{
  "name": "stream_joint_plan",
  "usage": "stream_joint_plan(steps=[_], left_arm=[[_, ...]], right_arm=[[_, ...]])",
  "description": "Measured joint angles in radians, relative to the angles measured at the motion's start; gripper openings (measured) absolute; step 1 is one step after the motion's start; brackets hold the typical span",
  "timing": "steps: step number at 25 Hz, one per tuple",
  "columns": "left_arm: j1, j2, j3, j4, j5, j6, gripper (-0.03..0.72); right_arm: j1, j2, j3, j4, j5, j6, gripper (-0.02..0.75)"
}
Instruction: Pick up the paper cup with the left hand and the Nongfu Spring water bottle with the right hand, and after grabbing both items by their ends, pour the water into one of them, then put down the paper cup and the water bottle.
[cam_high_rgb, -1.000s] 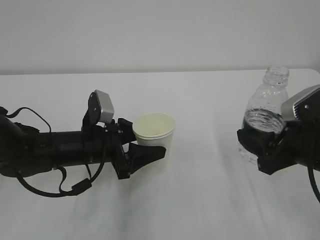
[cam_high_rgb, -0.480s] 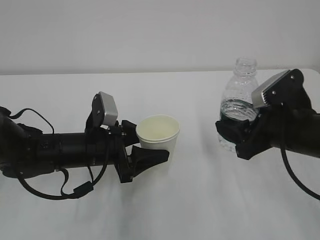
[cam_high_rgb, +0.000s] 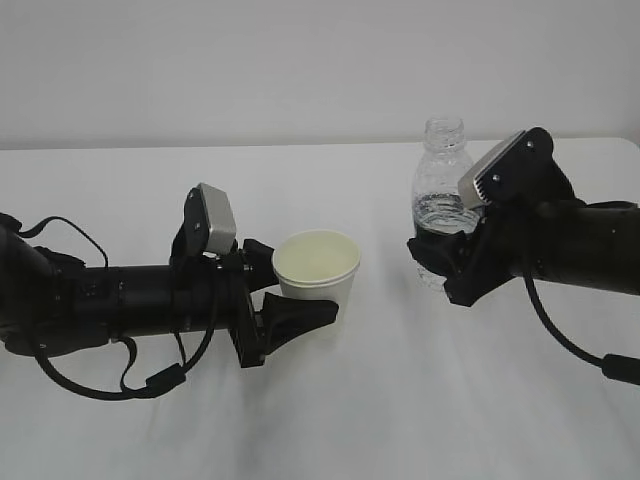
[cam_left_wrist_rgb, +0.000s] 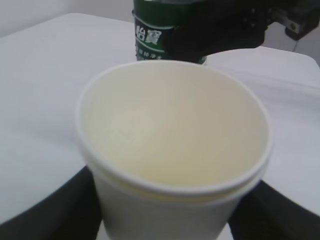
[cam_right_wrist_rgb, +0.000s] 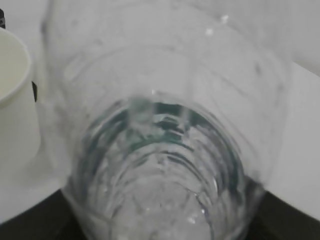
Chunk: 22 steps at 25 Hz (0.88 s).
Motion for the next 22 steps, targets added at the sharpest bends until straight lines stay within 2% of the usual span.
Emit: stream_joint_plan(steps=[12, 22], left_arm=[[-0.007, 0.000, 0.000, 0.000, 0.000, 0.015, 0.502], [-0.035, 0.000, 0.000, 0.000, 0.000, 0.017, 0.501]], right_arm=[[0.000, 0.017, -0.074, -0.147, 0.024, -0.007, 0.456], [0.000, 0.017, -0.079, -0.174, 0.031, -0.143, 0.456]])
